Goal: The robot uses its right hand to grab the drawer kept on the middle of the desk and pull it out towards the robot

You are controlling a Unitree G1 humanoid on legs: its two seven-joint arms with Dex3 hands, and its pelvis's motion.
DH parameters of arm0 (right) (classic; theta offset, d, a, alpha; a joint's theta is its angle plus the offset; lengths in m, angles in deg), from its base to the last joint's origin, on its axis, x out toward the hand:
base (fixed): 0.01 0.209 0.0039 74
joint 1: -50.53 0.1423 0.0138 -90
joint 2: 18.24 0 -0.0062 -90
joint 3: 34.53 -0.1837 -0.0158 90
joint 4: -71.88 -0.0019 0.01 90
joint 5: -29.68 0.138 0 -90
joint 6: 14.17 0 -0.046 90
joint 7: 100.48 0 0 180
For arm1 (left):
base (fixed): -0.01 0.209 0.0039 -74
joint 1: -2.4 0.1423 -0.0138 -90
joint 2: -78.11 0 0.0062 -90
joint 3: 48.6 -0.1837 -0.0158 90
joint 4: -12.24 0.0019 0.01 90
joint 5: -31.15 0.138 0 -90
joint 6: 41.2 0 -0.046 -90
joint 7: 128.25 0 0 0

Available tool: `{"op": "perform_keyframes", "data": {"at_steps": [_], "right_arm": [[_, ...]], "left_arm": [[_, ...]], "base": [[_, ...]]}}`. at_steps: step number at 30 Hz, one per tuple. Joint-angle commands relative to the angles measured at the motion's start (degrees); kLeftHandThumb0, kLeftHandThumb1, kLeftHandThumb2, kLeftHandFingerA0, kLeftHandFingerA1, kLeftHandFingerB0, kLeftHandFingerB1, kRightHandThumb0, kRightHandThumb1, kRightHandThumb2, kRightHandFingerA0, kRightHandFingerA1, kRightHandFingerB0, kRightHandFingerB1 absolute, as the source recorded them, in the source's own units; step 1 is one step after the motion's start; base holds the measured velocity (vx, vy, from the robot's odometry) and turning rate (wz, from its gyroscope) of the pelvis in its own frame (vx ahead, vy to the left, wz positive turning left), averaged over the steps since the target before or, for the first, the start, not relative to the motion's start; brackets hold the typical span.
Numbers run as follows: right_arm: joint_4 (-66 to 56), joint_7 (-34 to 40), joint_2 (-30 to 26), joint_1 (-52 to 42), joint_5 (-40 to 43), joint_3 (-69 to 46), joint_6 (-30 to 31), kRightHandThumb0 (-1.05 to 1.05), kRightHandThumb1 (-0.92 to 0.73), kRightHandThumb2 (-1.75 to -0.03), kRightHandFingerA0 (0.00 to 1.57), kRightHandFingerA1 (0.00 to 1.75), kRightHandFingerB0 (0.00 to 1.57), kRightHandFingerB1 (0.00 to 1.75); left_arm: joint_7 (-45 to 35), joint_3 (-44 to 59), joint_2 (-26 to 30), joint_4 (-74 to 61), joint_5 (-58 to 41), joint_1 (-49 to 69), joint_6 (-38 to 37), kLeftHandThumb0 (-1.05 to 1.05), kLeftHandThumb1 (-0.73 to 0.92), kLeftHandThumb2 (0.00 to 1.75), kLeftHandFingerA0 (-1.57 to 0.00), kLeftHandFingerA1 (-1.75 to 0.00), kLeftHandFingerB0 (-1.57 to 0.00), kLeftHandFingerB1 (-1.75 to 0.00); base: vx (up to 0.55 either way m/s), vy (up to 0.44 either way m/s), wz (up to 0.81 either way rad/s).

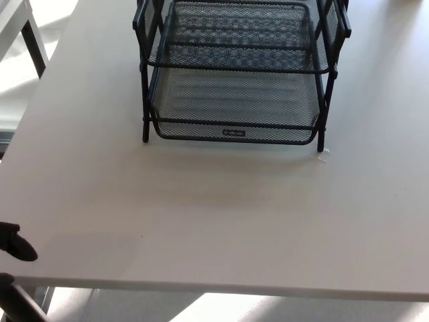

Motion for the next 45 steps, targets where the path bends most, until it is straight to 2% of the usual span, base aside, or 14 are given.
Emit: {"op": "perform_keyframes", "data": {"at_steps": [1, 8, 10, 13, 17, 20, 21, 22, 29, 35, 36, 40, 41, 45], "right_arm": [[-4.68, -4.55, -6.21, -2.92, 3.5, -4.99, 1.41, -0.52, -0.52, -0.78, 0.54, 0.55, 0.27, 0.42], [-9.1, -5.39, -9.47, -0.92, 5.25, -11.77, 4.76, -0.46, -0.63, -0.59, 0.3, 0.4, 0.28, 0.3], [-13.46, 0.39, -9.56, -0.76, 3.27, -13.86, 4.58, -0.53, -0.47, -0.76, 0.64, 0.76, 0.3, 0.43], [-19.01, -0.75, -8.95, -0.47, 4.29, -17.07, 7.47, -0.41, -0.57, -0.57, 0.38, 0.47, 0.32, 0.31], [-26.81, 2.76, -10.36, 0.13, -0.55, -17.96, 7.42, -0.46, -0.55, -0.57, 0.61, 0.76, 0.34, 0.32], [-33.02, 4.47, -10.14, 3.2, -3.03, -17.87, 8.65, -0.69, -0.6, -0.58, 0.44, 0.9, 0.27, 0.41], [-36.2, 5.09, -9.71, 4.81, -4.03, -17.58, 8.97, -0.85, -0.55, -0.9, 0.43, 0.86, 0.19, 0.53], [-37.84, 5.51, -9.59, 6.26, -5.51, -16.67, 10.28, -0.76, -0.64, -0.59, 0.41, 0.88, 0.22, 0.49], [-54.25, 0.8, -7.76, 13.77, -8.95, -12.11, 15.58, -0.66, -0.62, -0.59, 0.41, 0.46, 0.26, 0.38], [-63.21, -4.83, -5.45, 21.73, -9.38, -4.59, 17.82, -0.63, -0.48, -0.83, 0.27, 0.55, 0.16, 0.44], [-64.16, -4.8, -4.88, 23.07, -10.61, -3.23, 18.63, -0.6, -0.6, -0.58, 0.35, 0.49, 0.28, 0.33], [-68.4, -8.29, -3.33, 27.19, -12.01, 1.61, 19.84, -0.66, -0.49, -0.85, 0.23, 0.58, 0.16, 0.44], [-70.1, -9.43, -1.55, 29.85, -14.06, 5.2, 21.06, -0.62, -0.6, -0.58, 0.25, 0.51, 0.24, 0.33], [-69.13, -10.95, 1.86, 34.42, -14.84, 10.71, 19.02, -0.59, -0.59, -0.58, 0.24, 0.47, 0.24, 0.3]], "left_arm": [[-0.89, 0.4, 0.68, 0.57, 1.51, 0.14, -1.94, -0.28, 0.56, 0.57, -0.78, -0.85, -0.82, -0.58], [-1.05, 0.65, 0.66, 1.44, 1.61, -0.1, -2.71, -0.29, 0.56, 0.57, -0.78, -0.84, -0.82, -0.58], [-1.6, 0.86, 0.65, 0.7, 1.28, 0.25, -1.97, -0.27, 0.56, 0.57, -0.78, -0.82, -0.82, -0.56], [-1.64, 1.03, 0.7, 0.18, 1.69, 0.44, -1.68, -0.28, 0.57, 0.57, -0.77, -0.84, -0.82, -0.57], [-1.87, 1.07, 0.68, 0.88, 1.33, 0.29, -2.62, -0.27, 0.56, 0.57, -0.78, -0.83, -0.82, -0.56], [-2.08, 1.24, 0.76, 0.78, 1.49, 0.4, -2.56, -0.28, 0.57, 0.57, -0.77, -0.82, -0.81, -0.57], [-1.9, 1.36, 0.64, 0.78, 1.5, 0.41, -2.7, -0.28, 0.57, 0.57, -0.78, -0.82, -0.81, -0.57], [-1.91, 1.41, 0.48, 0.73, 1.4, 0.4, -2.5, -0.29, 0.56, 0.57, -0.78, -0.84, -0.81, -0.57], [-1.56, 1.19, 0.4, 1.29, 1.92, -0.15, -3.62, -0.29, 0.57, 0.57, -0.78, -0.86, -0.82, -0.59], [-2.33, 1.16, 0.48, 0.93, 1.78, -0.14, -2.54, -0.29, 0.57, 0.57, -0.77, -0.85, -0.81, -0.59], [-2.99, 1.2, 0.47, 0.51, 1.27, 0.01, -1.82, -0.29, 0.58, 0.58, -0.77, -0.84, -0.81, -0.59], [-2.66, 1.31, 0.35, 0.56, 1.54, -0.01, -2.41, -0.28, 0.57, 0.57, -0.78, -0.85, -0.82, -0.59], [-2.33, 1.24, 0.26, 0.93, 1.74, -0.22, -2.75, -0.28, 0.56, 0.57, -0.78, -0.85, -0.82, -0.59], [-2.89, 1.43, -0.09, 0.44, 1.04, -0.03, -1.71, -0.28, 0.56, 0.57, -0.79, -0.84, -0.83, -0.58]], "base": [[0.0, 0.0, 0.0], [0.0, 0.0, 0.0], [0.0, 0.0, 0.0], [0.0, 0.0, 0.0], [0.0, 0.0, 0.0], [0.0, 0.0, 0.0], [0.0, 0.0, 0.0], [0.0, 0.0, 0.0], [0.0, 0.0, 0.0], [0.0, 0.0, 0.0], [0.0, 0.0, 0.0], [0.0, 0.0, 0.0], [0.0, 0.0, 0.0], [0.0, 0.0, 0.0]]}}
